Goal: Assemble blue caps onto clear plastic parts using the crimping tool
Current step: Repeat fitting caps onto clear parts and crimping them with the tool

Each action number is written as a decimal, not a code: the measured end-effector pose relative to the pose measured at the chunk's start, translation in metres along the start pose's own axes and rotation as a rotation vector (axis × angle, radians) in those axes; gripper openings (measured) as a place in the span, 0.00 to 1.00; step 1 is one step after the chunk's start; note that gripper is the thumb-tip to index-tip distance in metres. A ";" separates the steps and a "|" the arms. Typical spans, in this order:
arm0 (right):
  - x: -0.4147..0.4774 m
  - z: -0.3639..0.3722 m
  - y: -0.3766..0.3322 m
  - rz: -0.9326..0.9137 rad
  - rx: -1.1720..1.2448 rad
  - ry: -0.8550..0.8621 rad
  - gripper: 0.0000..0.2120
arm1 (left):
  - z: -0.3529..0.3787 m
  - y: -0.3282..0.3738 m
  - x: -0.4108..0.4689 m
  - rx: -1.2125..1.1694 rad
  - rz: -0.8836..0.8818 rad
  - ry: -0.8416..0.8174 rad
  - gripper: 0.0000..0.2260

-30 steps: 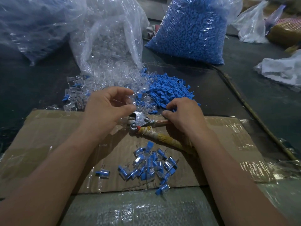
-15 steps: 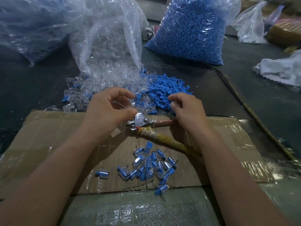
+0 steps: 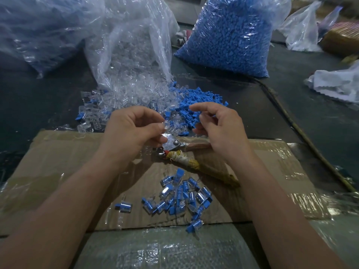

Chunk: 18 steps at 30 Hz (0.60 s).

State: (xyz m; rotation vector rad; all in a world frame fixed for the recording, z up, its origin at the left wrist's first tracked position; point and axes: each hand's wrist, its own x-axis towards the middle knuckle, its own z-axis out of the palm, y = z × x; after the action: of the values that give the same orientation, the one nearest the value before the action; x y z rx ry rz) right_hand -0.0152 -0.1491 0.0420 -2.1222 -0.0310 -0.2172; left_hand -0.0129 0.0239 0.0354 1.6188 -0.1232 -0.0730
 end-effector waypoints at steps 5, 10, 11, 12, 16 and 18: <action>-0.006 0.007 -0.010 -0.038 0.071 -0.048 0.16 | 0.004 -0.001 -0.001 -0.006 0.014 -0.018 0.06; -0.012 0.012 -0.014 -0.131 0.058 0.010 0.10 | 0.009 -0.001 -0.002 -0.040 0.007 0.019 0.04; -0.013 0.014 -0.015 -0.156 0.041 0.032 0.08 | 0.010 -0.001 -0.002 -0.038 0.011 0.024 0.04; -0.014 0.015 -0.015 -0.176 0.035 0.056 0.06 | 0.010 -0.001 -0.002 -0.037 0.015 0.029 0.04; -0.017 0.018 -0.014 -0.291 -0.022 0.153 0.04 | 0.010 0.000 -0.003 -0.019 0.034 0.045 0.03; -0.017 0.020 -0.013 -0.332 -0.071 0.185 0.05 | 0.010 0.000 -0.003 0.000 0.046 0.032 0.05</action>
State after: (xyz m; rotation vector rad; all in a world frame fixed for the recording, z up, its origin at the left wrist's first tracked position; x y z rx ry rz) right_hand -0.0309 -0.1240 0.0398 -2.1495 -0.2712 -0.6179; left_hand -0.0176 0.0142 0.0349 1.6152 -0.1356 -0.0120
